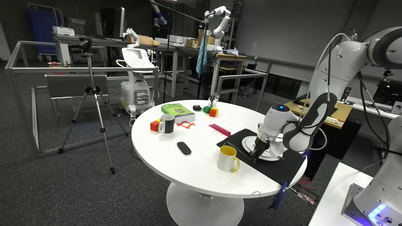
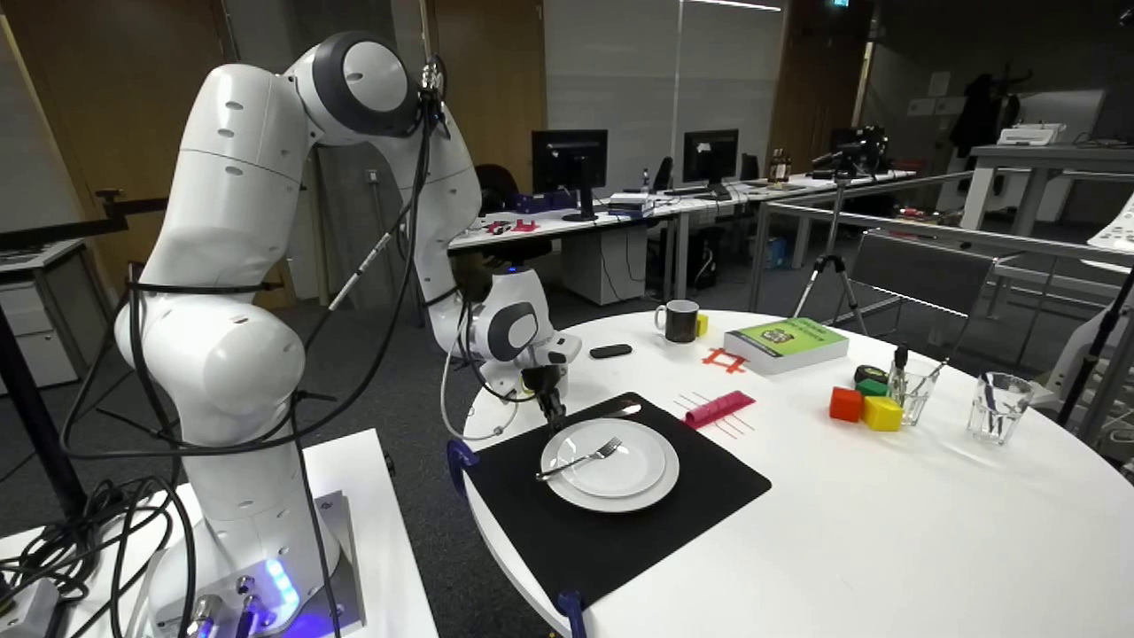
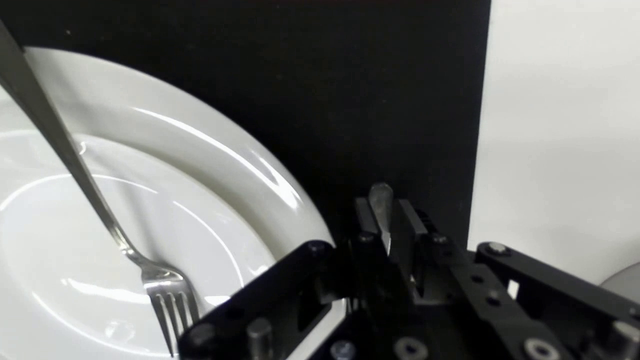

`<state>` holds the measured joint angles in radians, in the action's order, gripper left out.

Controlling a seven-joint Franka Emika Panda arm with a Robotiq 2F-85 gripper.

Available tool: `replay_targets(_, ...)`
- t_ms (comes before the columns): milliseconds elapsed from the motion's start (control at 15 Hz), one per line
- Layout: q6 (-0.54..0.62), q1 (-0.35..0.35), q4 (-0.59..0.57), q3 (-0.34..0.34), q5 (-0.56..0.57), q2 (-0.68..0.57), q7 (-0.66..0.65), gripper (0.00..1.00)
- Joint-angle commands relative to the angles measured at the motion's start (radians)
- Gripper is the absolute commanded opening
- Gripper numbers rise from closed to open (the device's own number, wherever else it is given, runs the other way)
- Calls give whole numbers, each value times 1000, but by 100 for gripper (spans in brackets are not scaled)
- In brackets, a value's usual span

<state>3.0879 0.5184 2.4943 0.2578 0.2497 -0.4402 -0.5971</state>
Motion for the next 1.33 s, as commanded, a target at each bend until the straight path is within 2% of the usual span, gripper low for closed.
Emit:
replay_targets(0, 64, -4, 23, -10, -61, -10, 118, 4)
replay_targets(400, 84, -17, 40, -38, -131, 7, 242, 4)
replay_targets(1267, 185, -9, 101, -52, -213, 43, 389, 4)
